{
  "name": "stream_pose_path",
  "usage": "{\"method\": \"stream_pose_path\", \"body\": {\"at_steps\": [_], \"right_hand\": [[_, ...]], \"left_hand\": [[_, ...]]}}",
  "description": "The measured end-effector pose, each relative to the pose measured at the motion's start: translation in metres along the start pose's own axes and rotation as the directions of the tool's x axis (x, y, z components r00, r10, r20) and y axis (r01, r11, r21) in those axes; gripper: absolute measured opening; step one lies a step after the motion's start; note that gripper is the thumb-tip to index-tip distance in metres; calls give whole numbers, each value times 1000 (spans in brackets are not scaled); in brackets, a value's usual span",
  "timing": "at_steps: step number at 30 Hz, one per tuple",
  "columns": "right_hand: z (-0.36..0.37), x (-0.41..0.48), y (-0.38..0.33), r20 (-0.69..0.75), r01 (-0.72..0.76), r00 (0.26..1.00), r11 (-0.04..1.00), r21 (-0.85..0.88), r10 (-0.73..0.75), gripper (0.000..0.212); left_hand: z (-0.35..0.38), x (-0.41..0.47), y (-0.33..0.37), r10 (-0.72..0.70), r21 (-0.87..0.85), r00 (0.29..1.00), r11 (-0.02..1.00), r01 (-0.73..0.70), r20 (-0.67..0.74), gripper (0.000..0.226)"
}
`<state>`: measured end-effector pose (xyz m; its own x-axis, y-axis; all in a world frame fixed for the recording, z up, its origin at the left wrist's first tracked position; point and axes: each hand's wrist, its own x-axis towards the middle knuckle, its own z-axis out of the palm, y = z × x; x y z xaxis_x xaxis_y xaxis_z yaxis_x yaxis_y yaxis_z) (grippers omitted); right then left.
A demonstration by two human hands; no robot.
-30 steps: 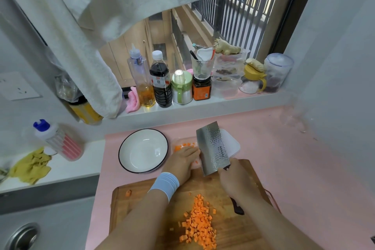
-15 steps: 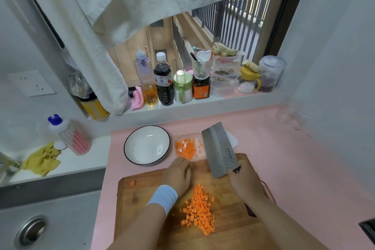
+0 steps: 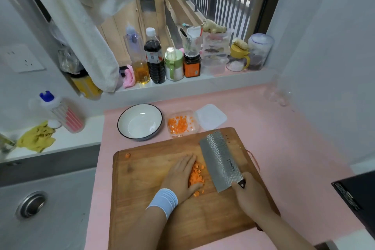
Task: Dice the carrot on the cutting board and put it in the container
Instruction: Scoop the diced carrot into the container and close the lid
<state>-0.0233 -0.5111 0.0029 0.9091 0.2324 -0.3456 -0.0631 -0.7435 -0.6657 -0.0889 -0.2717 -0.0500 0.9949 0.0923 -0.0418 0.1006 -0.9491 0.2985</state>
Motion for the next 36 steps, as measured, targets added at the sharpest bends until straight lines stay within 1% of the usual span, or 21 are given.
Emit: {"method": "stream_pose_path", "body": {"at_steps": [2,4,6,8,10,14,16,20,26,28,31,36], "right_hand": [[4,-5,9,17,-12,1000,1000,-13,12,8],[7,-9,15,28,-27,999,1000,14,26,7],[10,-11,19,40,-45,998,997,61,43,6],[13,-14,21,65,-48,997,995,90,42,5],[16,-16,21,100,-38,995,995,96,28,5],[19,-21,15,148,15,989,998,65,-25,6],[22,-22,10,168,22,985,998,57,-32,4],[33,-24,4,214,16,976,997,79,-32,6],[35,-24,-9,275,-50,962,986,162,4,4],[29,-22,-15,288,-59,958,980,190,2,3],[18,-17,-29,278,-31,960,974,225,-34,2],[1,7,-63,213,20,974,970,243,-74,9]], "left_hand": [[3,-3,2,-66,5,993,998,67,-96,95],[9,-7,7,-103,-17,986,995,102,-128,99],[13,-13,15,-98,3,991,995,99,-90,112],[16,-14,22,-88,61,996,994,90,-28,121],[18,-11,22,-103,68,994,992,105,-43,117],[19,-3,16,-170,-6,980,985,170,-102,99],[21,0,15,-158,-11,982,987,158,-99,95],[21,1,21,-160,-24,984,987,158,-81,96],[14,0,22,-176,-169,979,973,157,-107,90],[7,6,22,-172,-183,978,972,148,-122,90],[-6,22,22,-153,-186,977,975,125,-146,92],[-37,64,15,-104,-175,972,982,67,-210,93]]}}
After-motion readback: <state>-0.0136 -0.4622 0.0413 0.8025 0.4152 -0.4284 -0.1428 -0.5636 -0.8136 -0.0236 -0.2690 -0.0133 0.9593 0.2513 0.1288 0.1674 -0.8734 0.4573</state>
